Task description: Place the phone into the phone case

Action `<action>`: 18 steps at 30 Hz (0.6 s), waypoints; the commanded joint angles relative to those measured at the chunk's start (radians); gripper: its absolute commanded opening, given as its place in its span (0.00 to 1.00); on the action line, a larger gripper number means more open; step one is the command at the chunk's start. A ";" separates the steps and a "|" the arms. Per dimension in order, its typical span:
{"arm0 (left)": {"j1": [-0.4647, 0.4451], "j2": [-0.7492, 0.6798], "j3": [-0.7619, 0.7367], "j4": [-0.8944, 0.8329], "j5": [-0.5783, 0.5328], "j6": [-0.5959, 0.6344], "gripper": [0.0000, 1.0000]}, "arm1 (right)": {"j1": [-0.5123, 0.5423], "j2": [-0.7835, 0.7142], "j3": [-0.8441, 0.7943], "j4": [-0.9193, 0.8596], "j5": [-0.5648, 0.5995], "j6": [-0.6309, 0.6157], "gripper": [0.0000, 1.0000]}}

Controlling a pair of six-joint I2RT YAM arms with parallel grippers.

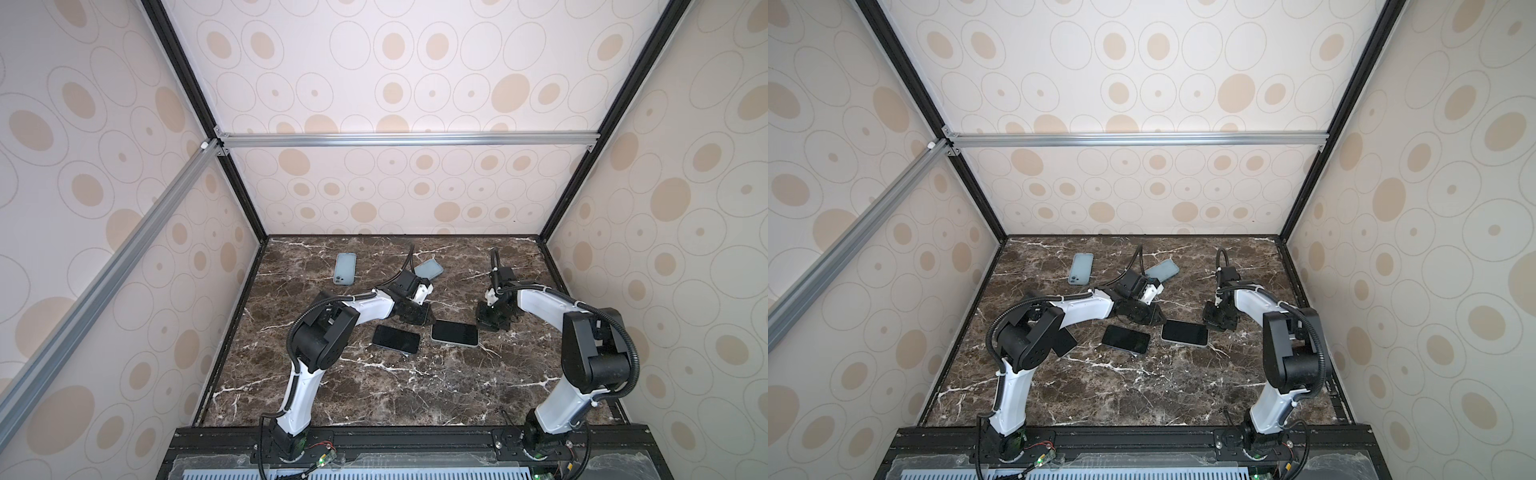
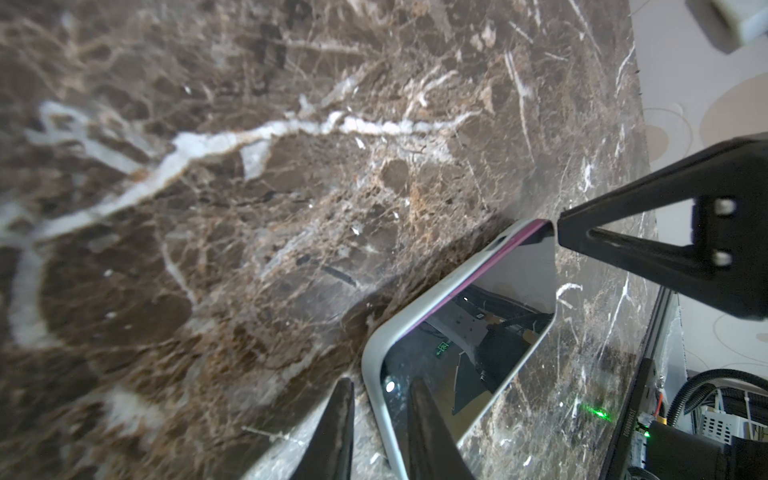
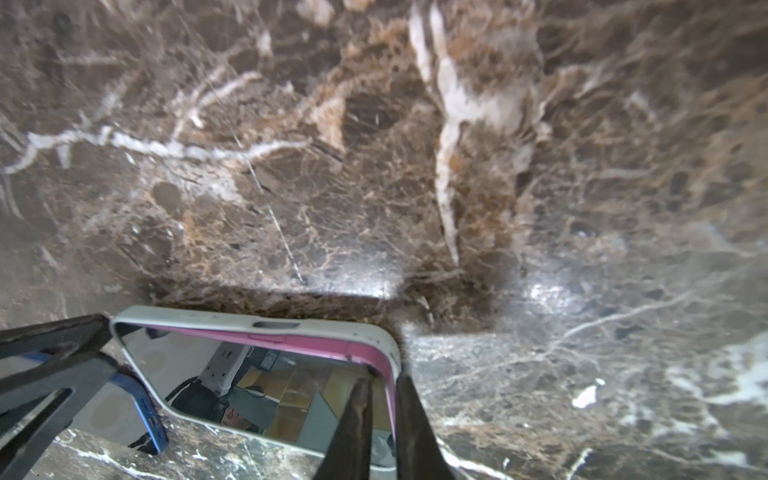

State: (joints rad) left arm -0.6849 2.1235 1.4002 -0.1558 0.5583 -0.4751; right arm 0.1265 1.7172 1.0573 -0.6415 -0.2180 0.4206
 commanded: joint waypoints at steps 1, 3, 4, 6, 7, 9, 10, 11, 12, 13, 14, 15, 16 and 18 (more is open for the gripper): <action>-0.010 0.029 0.017 -0.007 0.023 0.001 0.23 | -0.011 0.023 -0.019 -0.004 -0.008 -0.010 0.15; -0.012 0.033 0.012 -0.011 0.033 0.005 0.22 | -0.012 0.035 -0.019 -0.003 -0.009 -0.014 0.14; -0.014 0.032 0.006 -0.014 0.032 0.007 0.21 | -0.013 0.041 -0.020 0.000 -0.007 -0.015 0.14; -0.015 0.030 -0.003 -0.015 0.031 0.017 0.21 | -0.013 0.053 -0.025 0.003 -0.006 -0.016 0.14; -0.015 0.029 -0.007 -0.017 0.029 0.021 0.21 | -0.012 0.060 -0.025 0.005 -0.008 -0.019 0.13; -0.016 0.031 -0.006 -0.025 0.026 0.028 0.21 | -0.011 0.072 -0.029 0.006 -0.009 -0.018 0.12; -0.015 0.032 -0.007 -0.029 0.026 0.030 0.20 | -0.012 0.078 -0.032 0.009 -0.010 -0.018 0.12; -0.015 0.032 -0.004 -0.030 0.028 0.032 0.20 | -0.012 0.082 -0.033 0.009 -0.011 -0.017 0.12; -0.016 0.032 -0.004 -0.031 0.029 0.033 0.20 | -0.012 0.086 -0.037 0.008 -0.009 -0.016 0.12; -0.015 0.032 -0.003 -0.033 0.029 0.032 0.20 | -0.012 0.088 -0.037 0.006 -0.005 -0.015 0.11; -0.015 0.031 -0.001 -0.033 0.030 0.032 0.20 | -0.010 0.086 -0.039 0.005 0.004 -0.013 0.11; -0.015 0.029 -0.001 -0.033 0.033 0.032 0.20 | -0.010 0.085 -0.039 0.003 0.010 -0.010 0.11; -0.015 0.028 -0.002 -0.030 0.034 0.030 0.20 | -0.011 0.084 -0.040 -0.001 0.021 -0.007 0.10; -0.016 0.026 -0.002 -0.031 0.034 0.029 0.19 | -0.007 0.086 -0.038 -0.011 0.042 -0.003 0.10</action>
State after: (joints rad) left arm -0.6910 2.1380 1.3987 -0.1543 0.5823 -0.4690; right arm 0.1154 1.7378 1.0527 -0.6292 -0.2577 0.4114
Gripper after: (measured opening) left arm 0.196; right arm 0.102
